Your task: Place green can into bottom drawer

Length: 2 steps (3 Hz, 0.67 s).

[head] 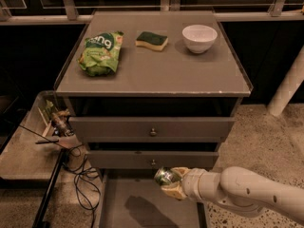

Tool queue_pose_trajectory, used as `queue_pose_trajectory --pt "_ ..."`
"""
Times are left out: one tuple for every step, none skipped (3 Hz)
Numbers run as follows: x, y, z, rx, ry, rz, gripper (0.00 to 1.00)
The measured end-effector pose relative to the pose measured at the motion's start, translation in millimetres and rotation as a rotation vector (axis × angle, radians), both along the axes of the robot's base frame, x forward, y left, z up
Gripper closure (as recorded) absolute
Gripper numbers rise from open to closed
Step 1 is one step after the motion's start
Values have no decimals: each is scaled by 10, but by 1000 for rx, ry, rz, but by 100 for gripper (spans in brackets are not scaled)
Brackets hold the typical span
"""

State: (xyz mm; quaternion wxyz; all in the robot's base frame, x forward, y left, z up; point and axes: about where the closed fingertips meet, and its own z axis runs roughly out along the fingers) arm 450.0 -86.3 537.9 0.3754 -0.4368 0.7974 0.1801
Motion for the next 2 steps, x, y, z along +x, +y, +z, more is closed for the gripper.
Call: queue_pose_trajectory --pt "129 -136 -371 34 15 -70 100" --pt "278 -208 -803 93 45 -127 100"
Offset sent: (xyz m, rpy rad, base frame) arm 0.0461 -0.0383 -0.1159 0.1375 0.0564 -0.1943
